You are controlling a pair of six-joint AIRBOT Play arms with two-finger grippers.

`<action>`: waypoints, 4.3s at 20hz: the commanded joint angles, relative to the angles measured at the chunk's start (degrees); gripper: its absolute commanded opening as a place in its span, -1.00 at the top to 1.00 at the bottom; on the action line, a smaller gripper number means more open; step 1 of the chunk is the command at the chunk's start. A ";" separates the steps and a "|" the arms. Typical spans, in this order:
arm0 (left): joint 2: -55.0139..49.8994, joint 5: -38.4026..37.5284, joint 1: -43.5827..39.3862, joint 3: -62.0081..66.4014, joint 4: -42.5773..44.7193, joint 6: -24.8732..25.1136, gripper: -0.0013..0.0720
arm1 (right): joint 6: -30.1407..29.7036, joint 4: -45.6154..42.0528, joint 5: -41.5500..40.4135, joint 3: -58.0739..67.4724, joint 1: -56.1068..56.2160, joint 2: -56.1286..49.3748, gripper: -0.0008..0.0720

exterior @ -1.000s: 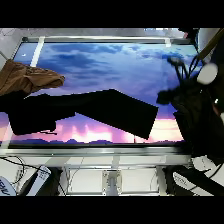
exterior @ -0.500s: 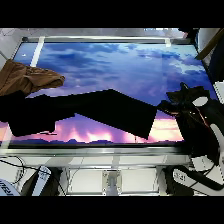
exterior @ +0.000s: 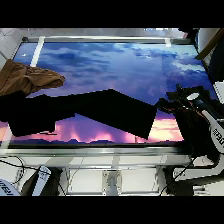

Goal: Fold the clothes and pants, and hang the long-sleeved shirts on hangers.

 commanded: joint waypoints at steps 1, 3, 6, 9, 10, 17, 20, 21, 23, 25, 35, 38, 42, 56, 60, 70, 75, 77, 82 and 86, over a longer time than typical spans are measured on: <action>0.02 -0.17 0.00 0.07 0.00 0.04 0.91 | -0.61 0.00 0.04 0.74 0.04 -1.81 -0.32; 0.02 -0.15 0.00 0.07 0.00 0.04 0.91 | -1.03 0.68 2.12 0.76 0.31 -2.86 -0.32; 0.00 -0.17 0.00 0.07 0.00 0.04 0.91 | -4.26 3.37 4.68 0.76 1.60 -4.37 -0.25; 0.00 -0.15 0.00 0.07 0.00 0.04 0.91 | -5.51 5.81 2.64 0.79 3.41 -4.46 0.11; 0.00 -0.17 0.00 0.07 0.00 0.04 0.91 | -5.51 6.69 2.34 0.92 3.41 -4.46 0.23; 1.77 -9.22 0.04 10.08 3.26 7.13 0.92 | -5.33 2.64 19.12 14.80 2.95 3.41 0.95; 2.40 -20.00 0.04 22.95 7.34 7.08 0.92 | -3.13 -1.07 28.20 24.46 1.66 15.15 0.96; 2.54 -22.69 0.04 27.32 7.30 7.06 0.92 | -1.60 -3.04 29.86 27.89 0.90 19.06 0.96; 2.54 -27.76 0.07 37.55 7.37 6.21 0.92 | 1.31 -7.13 31.56 35.12 -0.96 26.73 0.96; 2.54 -29.27 0.04 47.23 7.30 5.03 0.92 | 2.29 -10.40 33.07 42.66 -2.89 32.28 0.97; -3.08 -40.50 0.07 78.88 21.66 -2.27 0.92 | 2.84 -23.30 34.40 63.91 -12.98 30.16 0.97; -8.39 -53.16 -1.25 71.93 19.45 -5.35 0.92 | 4.68 -19.54 36.54 55.74 -13.46 23.54 0.97; -16.41 -56.06 -9.03 56.39 20.11 -3.45 0.92 | 3.56 -6.38 35.04 46.01 -11.39 15.04 0.96; -34.01 -6.32 -22.84 50.31 36.09 -17.62 0.92 | 11.30 -3.13 1.03 44.39 3.72 -7.13 0.96; -36.76 -9.90 -22.91 50.31 34.47 -20.26 -0.98 | 11.26 2.01 6.25 44.39 5.42 -9.92 -0.38; -26.03 -43.95 -16.00 49.86 53.13 -11.58 -0.93 | 3.04 2.67 14.34 37.29 31.95 -9.14 -0.37; -26.03 -40.52 -14.29 38.38 53.18 -11.58 -0.92 | 2.84 17.84 10.91 37.44 43.76 -21.14 -0.27; -26.03 -36.76 -14.29 35.12 53.16 -11.58 -0.92 | 0.57 28.33 10.56 38.88 44.85 -26.56 -0.27; -25.79 -33.70 -14.29 34.73 53.18 -11.58 -0.92 | 5.97 31.19 13.55 55.34 48.87 -40.24 -0.26; -25.79 -33.68 -14.32 34.73 53.18 -11.56 -0.92 | 14.12 28.89 16.09 62.90 50.45 -46.18 -0.26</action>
